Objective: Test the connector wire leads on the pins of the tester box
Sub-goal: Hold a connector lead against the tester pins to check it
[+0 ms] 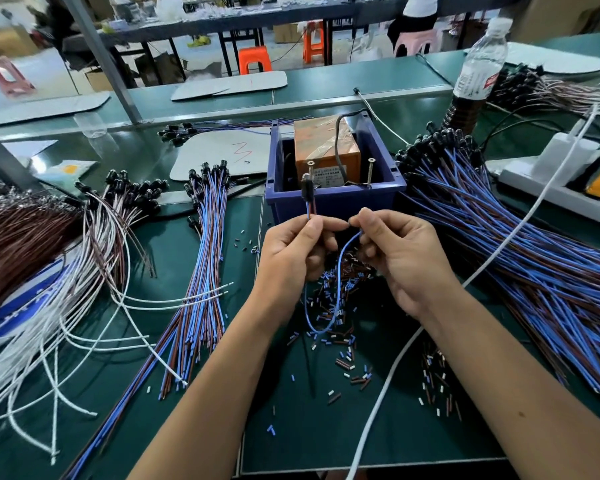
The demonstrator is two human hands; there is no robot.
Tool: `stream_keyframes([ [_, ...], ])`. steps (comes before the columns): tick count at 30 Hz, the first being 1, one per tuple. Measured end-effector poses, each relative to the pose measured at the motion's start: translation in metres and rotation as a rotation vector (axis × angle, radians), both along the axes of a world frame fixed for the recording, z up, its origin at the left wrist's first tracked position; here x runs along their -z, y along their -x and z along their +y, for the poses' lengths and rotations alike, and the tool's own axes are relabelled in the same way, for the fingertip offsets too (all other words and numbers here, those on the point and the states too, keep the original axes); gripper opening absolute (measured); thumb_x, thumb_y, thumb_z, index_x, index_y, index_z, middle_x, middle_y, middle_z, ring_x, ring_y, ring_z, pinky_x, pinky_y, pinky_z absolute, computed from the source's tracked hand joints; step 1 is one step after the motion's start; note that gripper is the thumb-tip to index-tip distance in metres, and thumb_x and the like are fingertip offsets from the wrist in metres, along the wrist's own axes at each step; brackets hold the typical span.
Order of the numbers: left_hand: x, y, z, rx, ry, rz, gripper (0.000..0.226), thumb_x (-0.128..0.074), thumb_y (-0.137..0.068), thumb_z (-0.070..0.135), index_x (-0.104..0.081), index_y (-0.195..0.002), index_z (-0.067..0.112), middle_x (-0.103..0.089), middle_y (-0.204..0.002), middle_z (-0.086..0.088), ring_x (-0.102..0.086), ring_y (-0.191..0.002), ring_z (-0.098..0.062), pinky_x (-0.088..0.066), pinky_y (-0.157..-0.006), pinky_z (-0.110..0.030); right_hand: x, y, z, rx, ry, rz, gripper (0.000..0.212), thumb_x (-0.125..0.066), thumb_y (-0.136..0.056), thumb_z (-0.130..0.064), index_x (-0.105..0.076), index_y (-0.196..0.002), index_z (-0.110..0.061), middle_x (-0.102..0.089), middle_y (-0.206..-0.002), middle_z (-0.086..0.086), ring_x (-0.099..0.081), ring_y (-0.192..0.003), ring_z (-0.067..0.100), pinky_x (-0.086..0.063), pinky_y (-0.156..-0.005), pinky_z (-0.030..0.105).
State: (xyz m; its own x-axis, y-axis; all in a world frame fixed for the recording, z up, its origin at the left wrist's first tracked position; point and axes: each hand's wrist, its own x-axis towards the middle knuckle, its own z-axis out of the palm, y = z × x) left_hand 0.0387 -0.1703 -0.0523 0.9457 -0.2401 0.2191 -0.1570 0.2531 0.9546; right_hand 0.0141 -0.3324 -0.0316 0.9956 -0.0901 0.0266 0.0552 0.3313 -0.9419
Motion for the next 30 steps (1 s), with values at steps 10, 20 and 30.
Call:
stream_keyframes([
  [10, -0.006, 0.003, -0.002, -0.143, -0.104, -0.062, 0.014, -0.062, -0.101, 0.006, -0.075, -0.106, 0.009, -0.064, -0.068, 0.001, -0.056, -0.059, -0.009, -0.048, -0.058, -0.019, -0.005, 0.005, 0.001, -0.152, -0.048, -0.030, 0.024, -0.067, -0.084, -0.038, -0.078, -0.074, -0.019, -0.076, -0.081, 0.006, -0.070, -0.063, 0.013, -0.057, -0.053, 0.023],
  [20, -0.009, 0.013, -0.009, 0.196, -0.137, 0.042, 0.017, -0.066, -0.097, 0.013, -0.068, -0.081, 0.020, -0.036, -0.061, -0.007, -0.024, -0.045, -0.008, -0.021, -0.043, -0.017, -0.003, 0.004, -0.001, 0.171, 0.032, -0.130, 0.022, -0.073, -0.087, -0.030, -0.075, -0.085, -0.009, -0.072, -0.073, 0.007, -0.064, -0.059, 0.012, -0.049, -0.051, 0.023],
  [30, -0.010, 0.014, -0.008, 0.270, -0.088, 0.092, 0.011, -0.071, -0.091, 0.022, -0.077, -0.085, 0.014, -0.054, -0.087, -0.027, -0.023, -0.049, -0.009, -0.019, -0.043, -0.018, 0.000, 0.002, 0.003, 0.117, 0.001, -0.133, 0.022, -0.072, -0.085, -0.034, -0.078, -0.084, -0.012, -0.068, -0.072, 0.006, -0.053, -0.050, 0.008, -0.046, -0.045, 0.019],
])
